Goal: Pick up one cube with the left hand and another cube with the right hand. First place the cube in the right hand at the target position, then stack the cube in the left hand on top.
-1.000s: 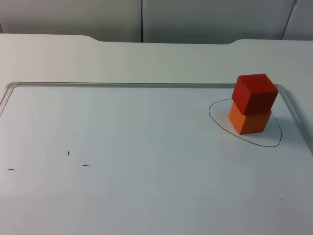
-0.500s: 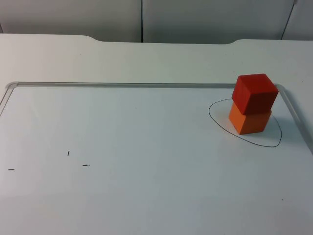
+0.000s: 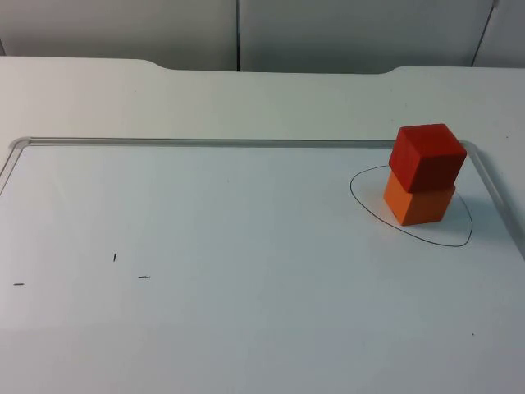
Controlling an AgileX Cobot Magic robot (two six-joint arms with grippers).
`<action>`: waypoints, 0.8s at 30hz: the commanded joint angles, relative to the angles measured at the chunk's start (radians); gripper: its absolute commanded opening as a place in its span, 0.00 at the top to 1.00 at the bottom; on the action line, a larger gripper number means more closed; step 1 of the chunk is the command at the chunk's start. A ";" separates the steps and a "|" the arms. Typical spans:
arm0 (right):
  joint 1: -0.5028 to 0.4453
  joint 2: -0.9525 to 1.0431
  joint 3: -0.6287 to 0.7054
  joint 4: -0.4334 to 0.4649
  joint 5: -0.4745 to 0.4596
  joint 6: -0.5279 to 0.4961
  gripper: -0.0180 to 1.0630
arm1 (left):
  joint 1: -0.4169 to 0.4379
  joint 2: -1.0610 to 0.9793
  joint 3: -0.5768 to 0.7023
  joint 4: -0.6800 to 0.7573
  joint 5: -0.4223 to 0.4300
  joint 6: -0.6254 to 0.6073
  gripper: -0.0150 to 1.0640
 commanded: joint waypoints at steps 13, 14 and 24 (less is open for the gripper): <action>0.004 -0.138 0.118 -0.126 0.123 0.222 0.11 | -0.001 -0.005 0.009 0.003 -0.012 0.001 0.08; 0.004 -0.138 0.135 -0.126 0.116 0.226 0.11 | -0.001 -0.005 0.009 0.003 -0.012 0.001 0.08; 0.004 -0.138 0.154 -0.126 0.110 0.226 0.11 | -0.001 -0.005 0.011 0.002 -0.012 0.001 0.08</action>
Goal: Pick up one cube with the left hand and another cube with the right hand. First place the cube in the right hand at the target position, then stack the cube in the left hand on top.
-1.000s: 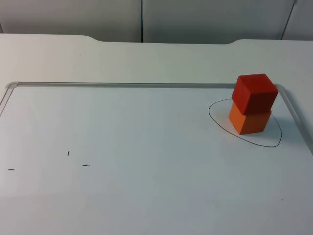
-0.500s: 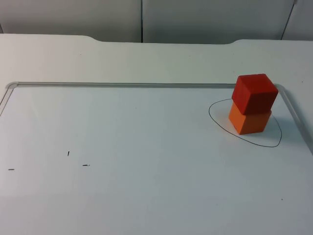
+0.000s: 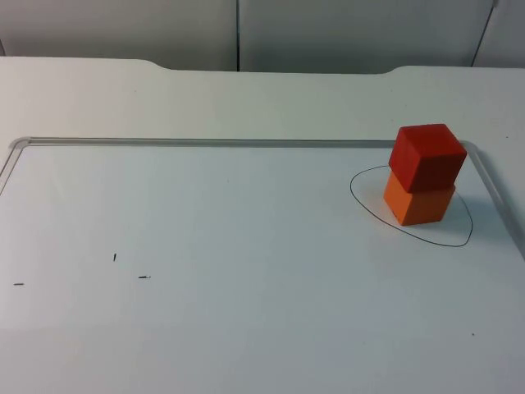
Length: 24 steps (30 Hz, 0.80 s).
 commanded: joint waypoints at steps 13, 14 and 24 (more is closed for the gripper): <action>0.004 -0.003 0.005 -0.009 -0.011 -0.006 0.11 | -0.001 -0.005 0.009 -0.002 -0.008 0.003 0.08; 0.004 -0.003 0.005 -0.009 -0.011 -0.006 0.11 | -0.001 -0.005 0.009 -0.002 -0.008 0.003 0.08; 0.004 -0.003 0.005 -0.011 -0.024 -0.007 0.01 | -0.001 -0.005 0.009 -0.002 -0.008 0.003 0.08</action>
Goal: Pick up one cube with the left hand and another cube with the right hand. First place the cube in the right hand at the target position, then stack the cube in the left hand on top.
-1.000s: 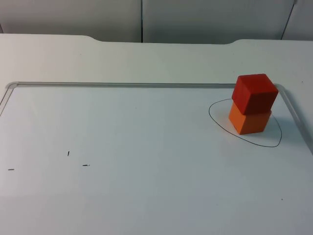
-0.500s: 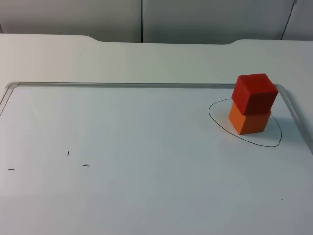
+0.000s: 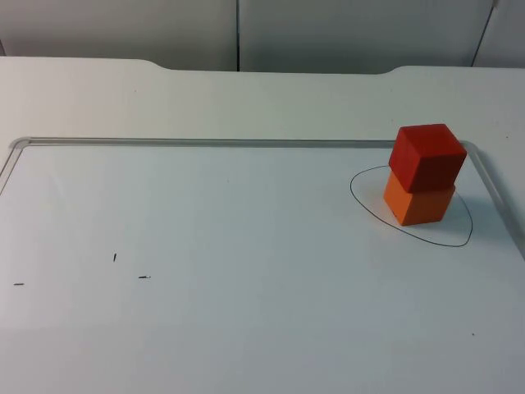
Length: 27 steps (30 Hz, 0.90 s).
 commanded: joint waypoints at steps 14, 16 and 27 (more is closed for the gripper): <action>0.004 -0.003 0.024 -0.030 0.107 0.037 0.01 | -0.001 -0.005 0.003 -0.002 -0.008 -0.001 0.08; 0.004 -0.003 0.024 -0.030 0.107 0.037 0.01 | -0.001 -0.005 0.003 -0.002 -0.008 -0.001 0.08; 0.004 -0.003 0.031 0.016 0.093 0.033 0.01 | -0.001 -0.005 0.003 -0.002 -0.008 -0.001 0.08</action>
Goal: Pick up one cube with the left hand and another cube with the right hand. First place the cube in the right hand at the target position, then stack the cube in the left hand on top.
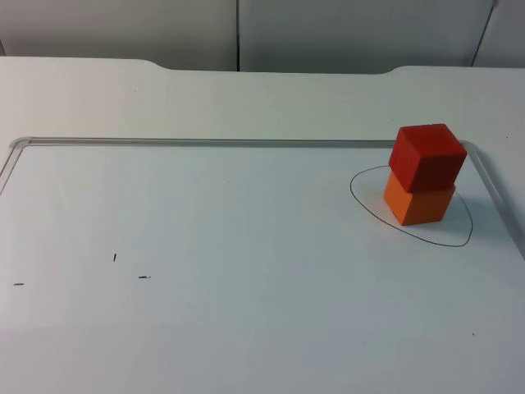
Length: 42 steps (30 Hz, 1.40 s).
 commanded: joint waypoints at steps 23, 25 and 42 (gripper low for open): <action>0.004 -0.003 0.007 0.011 -0.014 -0.008 0.01 | -0.001 -0.005 0.003 -0.002 -0.008 -0.001 0.08; 0.004 -0.003 0.007 0.011 -0.014 -0.008 0.01 | -0.001 -0.005 0.003 -0.002 -0.008 -0.001 0.08; -0.344 -0.003 0.007 0.011 -0.014 -0.007 0.01 | 0.102 -0.005 0.003 -0.002 -0.008 -0.001 0.08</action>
